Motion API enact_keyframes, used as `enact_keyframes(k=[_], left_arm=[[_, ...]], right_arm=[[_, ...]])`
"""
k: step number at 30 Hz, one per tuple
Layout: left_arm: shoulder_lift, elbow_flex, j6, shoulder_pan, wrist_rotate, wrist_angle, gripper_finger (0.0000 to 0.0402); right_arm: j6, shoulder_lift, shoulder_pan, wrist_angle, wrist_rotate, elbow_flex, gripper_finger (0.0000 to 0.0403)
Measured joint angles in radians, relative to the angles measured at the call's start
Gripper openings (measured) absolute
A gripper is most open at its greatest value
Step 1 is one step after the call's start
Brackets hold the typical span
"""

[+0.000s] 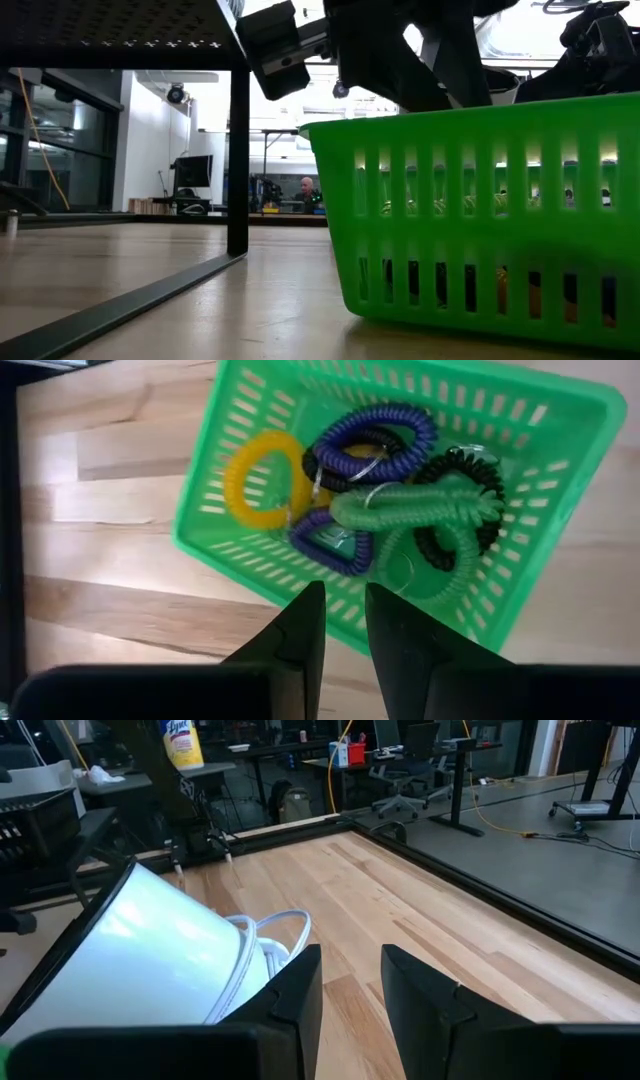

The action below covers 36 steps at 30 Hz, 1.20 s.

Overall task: Pick & Place Office Desk Supplies
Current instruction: Put the green bin on the shelf

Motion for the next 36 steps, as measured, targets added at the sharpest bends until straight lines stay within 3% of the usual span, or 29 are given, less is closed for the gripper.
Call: enact_keyframes(k=[12,22,36], left_arm=[[0.000,0.001,0.047,0.005,0.011,0.064,0.0069],[-0.001,0.001,-0.412,0.005,-0.116,0.201,0.0069],[-0.001,0.001,-0.717,-0.052,-0.250,0.168,0.0069]], right_arm=[[0.000,0.000,0.000,0.000,0.000,0.000,0.0094],[0.000,0.000,0.000,0.000,0.000,0.000,0.0094],[0.000,0.000,0.000,0.000,0.000,0.000,0.0094]])
